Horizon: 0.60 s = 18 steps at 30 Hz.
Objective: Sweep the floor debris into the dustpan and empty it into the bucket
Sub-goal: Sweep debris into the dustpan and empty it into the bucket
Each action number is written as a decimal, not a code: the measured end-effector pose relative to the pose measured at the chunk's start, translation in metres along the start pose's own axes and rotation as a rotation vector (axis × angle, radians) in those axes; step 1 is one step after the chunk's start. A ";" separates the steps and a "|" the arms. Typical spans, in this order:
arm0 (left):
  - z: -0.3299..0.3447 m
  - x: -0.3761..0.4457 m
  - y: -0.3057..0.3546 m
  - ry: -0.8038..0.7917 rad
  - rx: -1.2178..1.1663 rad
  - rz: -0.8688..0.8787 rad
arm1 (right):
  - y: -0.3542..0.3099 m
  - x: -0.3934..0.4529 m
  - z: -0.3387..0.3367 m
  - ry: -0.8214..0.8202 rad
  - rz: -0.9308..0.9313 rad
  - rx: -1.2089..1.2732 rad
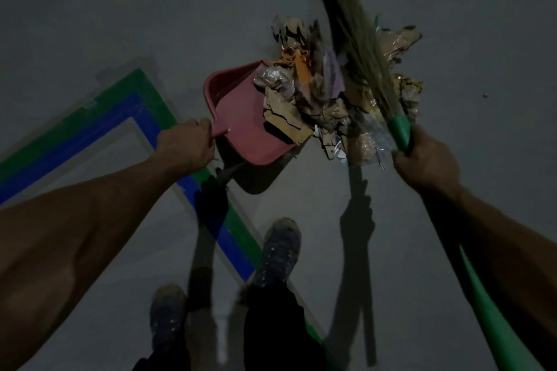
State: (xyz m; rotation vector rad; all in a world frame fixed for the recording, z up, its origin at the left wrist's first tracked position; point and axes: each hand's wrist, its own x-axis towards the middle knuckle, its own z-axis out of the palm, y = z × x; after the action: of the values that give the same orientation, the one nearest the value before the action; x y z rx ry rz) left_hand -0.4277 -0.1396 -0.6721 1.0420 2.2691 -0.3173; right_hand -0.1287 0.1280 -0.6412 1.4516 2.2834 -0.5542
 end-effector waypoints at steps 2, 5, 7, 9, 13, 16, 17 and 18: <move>0.006 0.001 0.000 0.011 0.045 -0.001 | -0.011 0.023 0.000 -0.011 0.008 -0.009; 0.014 -0.001 -0.003 0.031 0.082 0.015 | -0.025 0.031 0.014 -0.056 -0.041 -0.047; 0.018 -0.002 -0.007 0.047 0.094 0.023 | -0.029 0.017 0.030 -0.067 -0.084 -0.009; 0.021 -0.003 -0.008 0.057 0.094 0.025 | -0.030 -0.006 0.049 -0.106 -0.103 0.032; 0.024 -0.003 -0.007 0.042 0.095 0.006 | -0.037 -0.053 0.083 -0.190 -0.085 0.057; 0.026 -0.004 -0.010 0.037 0.098 0.026 | -0.046 -0.080 0.099 -0.244 -0.131 0.067; 0.026 -0.004 -0.010 0.044 0.089 0.040 | -0.046 -0.086 0.099 -0.247 -0.137 0.080; 0.026 -0.005 -0.011 0.049 0.077 0.051 | -0.044 -0.090 0.098 -0.239 -0.130 0.095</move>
State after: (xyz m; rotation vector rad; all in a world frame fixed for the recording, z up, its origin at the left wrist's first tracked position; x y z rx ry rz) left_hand -0.4218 -0.1615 -0.6897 1.1568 2.2852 -0.3641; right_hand -0.1235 -0.0084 -0.6728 1.2103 2.1967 -0.8373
